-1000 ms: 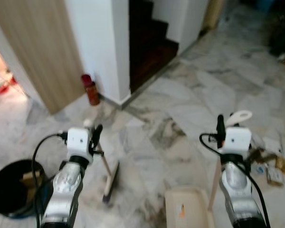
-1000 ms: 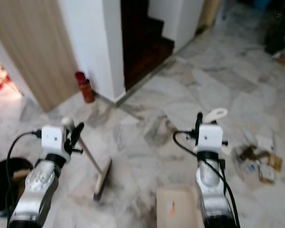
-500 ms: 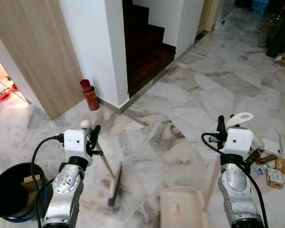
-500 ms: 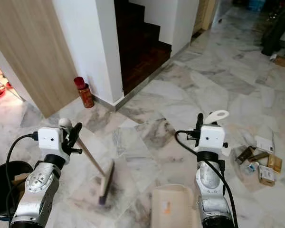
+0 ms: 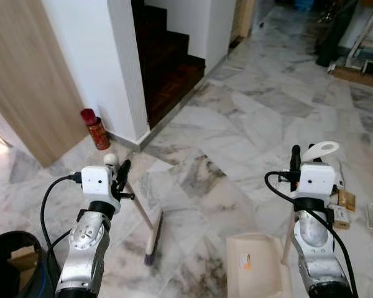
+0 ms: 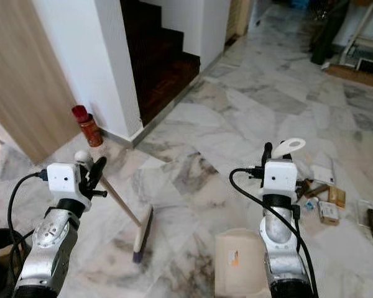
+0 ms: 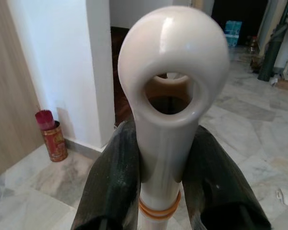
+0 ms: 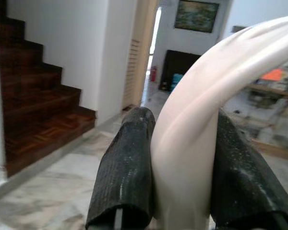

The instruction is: Sweep floor

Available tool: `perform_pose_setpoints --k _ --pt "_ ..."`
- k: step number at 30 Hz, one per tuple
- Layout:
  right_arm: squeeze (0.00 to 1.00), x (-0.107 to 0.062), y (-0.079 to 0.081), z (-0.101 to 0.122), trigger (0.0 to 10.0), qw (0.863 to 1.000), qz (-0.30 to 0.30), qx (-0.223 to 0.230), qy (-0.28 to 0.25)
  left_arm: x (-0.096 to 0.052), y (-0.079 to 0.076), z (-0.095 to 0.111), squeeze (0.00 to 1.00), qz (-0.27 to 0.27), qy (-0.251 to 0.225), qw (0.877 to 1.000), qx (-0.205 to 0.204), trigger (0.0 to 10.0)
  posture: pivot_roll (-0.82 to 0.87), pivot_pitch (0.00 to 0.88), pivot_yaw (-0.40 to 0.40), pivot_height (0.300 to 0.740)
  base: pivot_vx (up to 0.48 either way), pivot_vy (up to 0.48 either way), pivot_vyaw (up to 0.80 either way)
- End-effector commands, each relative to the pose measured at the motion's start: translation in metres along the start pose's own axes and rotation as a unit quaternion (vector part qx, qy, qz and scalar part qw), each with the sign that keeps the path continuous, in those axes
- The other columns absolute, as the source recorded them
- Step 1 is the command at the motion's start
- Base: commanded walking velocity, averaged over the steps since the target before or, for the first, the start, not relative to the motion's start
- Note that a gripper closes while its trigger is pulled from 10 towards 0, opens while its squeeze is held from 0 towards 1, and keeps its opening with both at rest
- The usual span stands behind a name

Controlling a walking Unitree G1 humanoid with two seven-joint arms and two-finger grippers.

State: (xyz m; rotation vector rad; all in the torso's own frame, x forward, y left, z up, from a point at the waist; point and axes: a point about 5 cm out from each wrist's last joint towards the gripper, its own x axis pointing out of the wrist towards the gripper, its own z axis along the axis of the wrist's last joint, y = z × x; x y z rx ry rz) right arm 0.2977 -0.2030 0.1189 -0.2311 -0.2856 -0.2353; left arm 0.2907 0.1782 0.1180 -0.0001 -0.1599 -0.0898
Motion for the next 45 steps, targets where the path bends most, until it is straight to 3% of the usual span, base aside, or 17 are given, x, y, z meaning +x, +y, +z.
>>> perform_pose_setpoints --k 1,14,45 --pt "0.00 0.0033 0.0031 0.0105 10.0 0.999 -0.001 0.021 -0.025 -0.0006 0.0064 0.0056 0.00 0.009 -0.009 1.000 0.005 10.0 -0.03 0.033 0.029 0.740 0.000 0.000 0.00" --pt "0.00 0.0022 0.0051 0.0071 10.0 0.998 -0.012 0.060 -0.007 0.0024 0.0053 0.0048 0.00 0.016 -0.008 1.000 0.003 10.0 -0.05 0.045 0.024 0.740 0.152 0.000 0.00" --pt "0.00 0.0031 0.0112 0.0053 10.0 0.998 0.008 0.055 0.001 0.0034 0.0118 0.0056 0.00 0.030 -0.007 1.000 0.004 10.0 -0.04 0.033 0.021 0.740 0.298 0.000 -0.06"
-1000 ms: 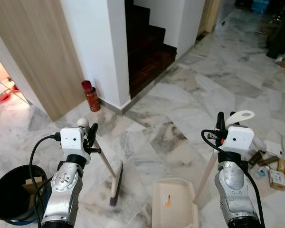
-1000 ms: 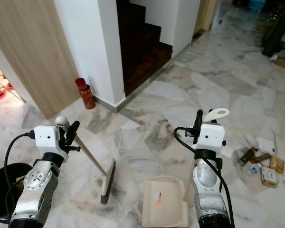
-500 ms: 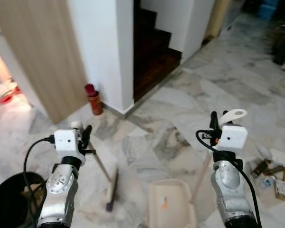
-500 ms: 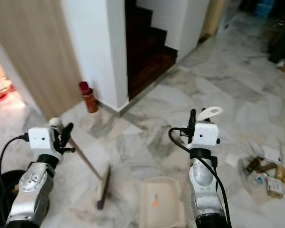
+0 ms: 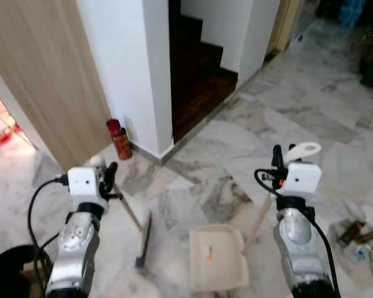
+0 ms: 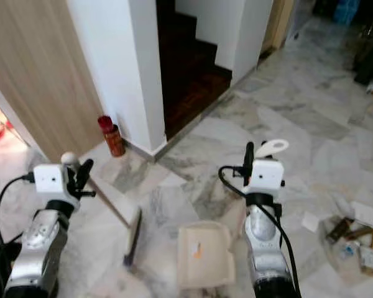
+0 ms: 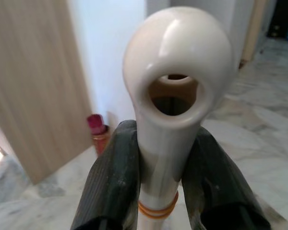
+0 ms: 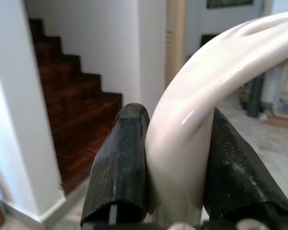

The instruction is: Sweep floor

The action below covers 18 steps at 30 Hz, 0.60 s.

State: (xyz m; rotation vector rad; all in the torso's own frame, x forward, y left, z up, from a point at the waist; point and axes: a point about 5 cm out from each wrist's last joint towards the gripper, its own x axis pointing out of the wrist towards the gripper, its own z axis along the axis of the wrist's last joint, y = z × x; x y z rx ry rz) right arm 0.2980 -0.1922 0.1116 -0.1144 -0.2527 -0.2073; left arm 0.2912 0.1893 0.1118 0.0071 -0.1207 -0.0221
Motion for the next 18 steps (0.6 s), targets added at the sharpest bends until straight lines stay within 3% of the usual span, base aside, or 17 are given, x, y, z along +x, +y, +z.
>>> perform_pose_setpoints --k 1,6,18 --pt "0.00 0.0070 0.0006 0.0096 10.0 1.000 0.001 -0.002 -0.021 0.0052 0.0003 0.0120 0.00 -0.003 -0.028 1.000 -0.003 10.0 -0.04 0.025 0.020 0.740 0.300 0.000 -0.43" --pt "0.00 0.0079 0.0012 0.0097 10.0 1.000 0.003 0.002 -0.022 0.0078 -0.0033 0.0122 0.00 -0.008 -0.031 0.999 -0.008 10.0 -0.04 0.013 0.018 0.740 0.297 0.000 -0.79" --pt "0.00 0.0076 0.0068 0.0104 10.0 0.999 0.019 -0.006 -0.028 0.0078 -0.0041 0.0114 0.00 -0.009 -0.033 0.999 -0.016 10.0 -0.04 0.000 0.014 0.740 0.300 0.000 0.00"
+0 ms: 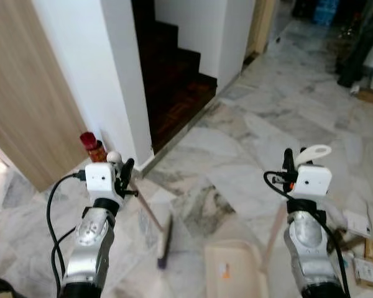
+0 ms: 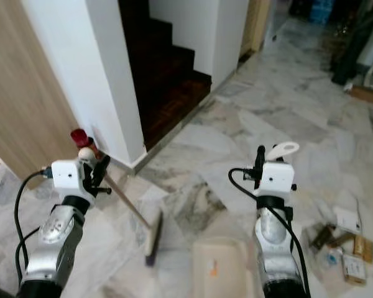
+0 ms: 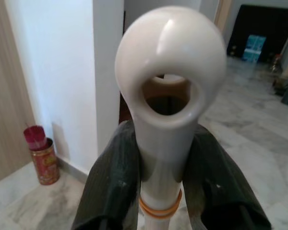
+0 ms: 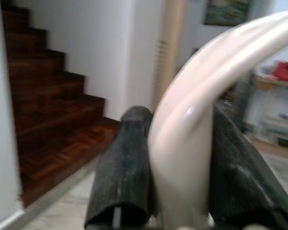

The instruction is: Sweep floor

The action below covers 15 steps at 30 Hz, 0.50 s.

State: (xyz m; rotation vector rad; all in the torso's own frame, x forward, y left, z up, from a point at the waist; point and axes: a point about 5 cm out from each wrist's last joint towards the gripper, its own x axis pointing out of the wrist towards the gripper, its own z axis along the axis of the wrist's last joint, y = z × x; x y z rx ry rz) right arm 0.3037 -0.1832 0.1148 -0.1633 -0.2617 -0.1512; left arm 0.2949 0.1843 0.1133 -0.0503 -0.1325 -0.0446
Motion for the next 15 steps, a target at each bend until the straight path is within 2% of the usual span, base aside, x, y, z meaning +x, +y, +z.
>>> perform_pose_setpoints --k 1,15 --pt "0.00 0.0030 -0.0031 0.0071 10.0 1.000 -0.011 0.013 -0.020 0.0038 0.0002 0.0099 0.00 0.000 -0.026 1.000 0.014 10.0 -0.04 0.000 0.015 0.740 0.304 0.000 0.00" --pt "0.00 0.0006 -0.0016 0.0056 10.0 1.000 -0.008 0.013 -0.019 0.0037 0.0013 0.0085 0.00 0.001 -0.026 1.000 0.009 10.0 -0.04 0.000 0.014 0.740 0.314 0.000 0.00"
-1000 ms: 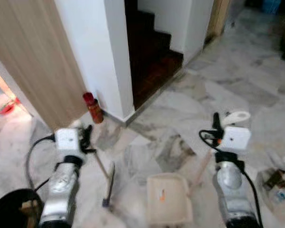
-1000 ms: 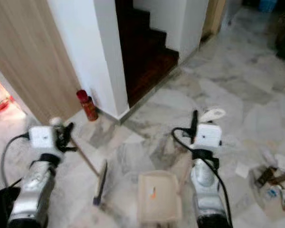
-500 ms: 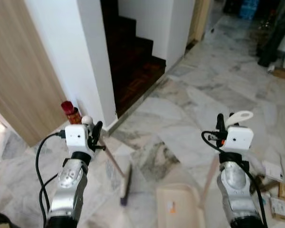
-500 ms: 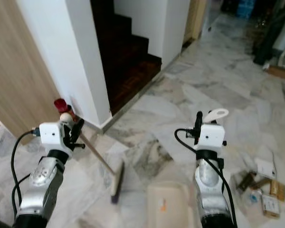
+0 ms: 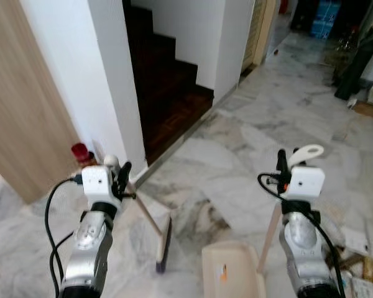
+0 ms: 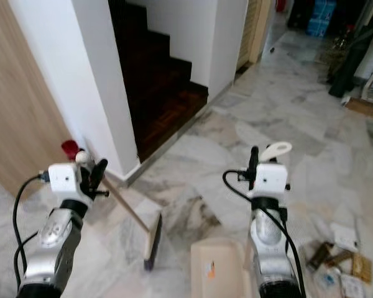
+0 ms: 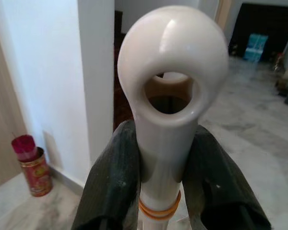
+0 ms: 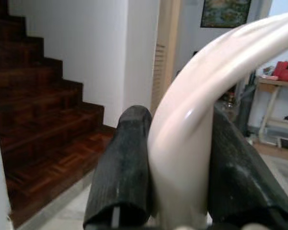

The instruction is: Sweep floor

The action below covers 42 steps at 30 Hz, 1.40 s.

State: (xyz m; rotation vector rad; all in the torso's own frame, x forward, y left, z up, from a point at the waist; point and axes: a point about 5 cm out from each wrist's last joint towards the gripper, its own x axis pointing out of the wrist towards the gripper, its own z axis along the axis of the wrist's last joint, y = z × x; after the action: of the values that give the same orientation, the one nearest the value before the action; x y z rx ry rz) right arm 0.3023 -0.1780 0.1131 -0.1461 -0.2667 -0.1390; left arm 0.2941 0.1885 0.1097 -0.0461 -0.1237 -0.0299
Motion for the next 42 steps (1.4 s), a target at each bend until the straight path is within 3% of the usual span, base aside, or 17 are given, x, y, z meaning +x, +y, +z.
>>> perform_pose_setpoints --k 1,42 --pt "0.00 0.0027 -0.0060 0.0061 10.0 1.000 -0.012 0.004 -0.017 0.0046 -0.0027 0.0119 0.00 -0.006 -0.030 1.000 0.007 10.0 -0.04 0.000 0.015 0.740 0.315 0.000 0.00" --pt "0.00 0.0060 -0.0039 0.0127 10.0 0.999 -0.010 0.013 -0.031 0.0085 -0.0016 0.0157 0.00 -0.003 -0.032 0.999 0.009 10.0 -0.04 0.040 0.020 0.740 0.327 0.000 0.00"
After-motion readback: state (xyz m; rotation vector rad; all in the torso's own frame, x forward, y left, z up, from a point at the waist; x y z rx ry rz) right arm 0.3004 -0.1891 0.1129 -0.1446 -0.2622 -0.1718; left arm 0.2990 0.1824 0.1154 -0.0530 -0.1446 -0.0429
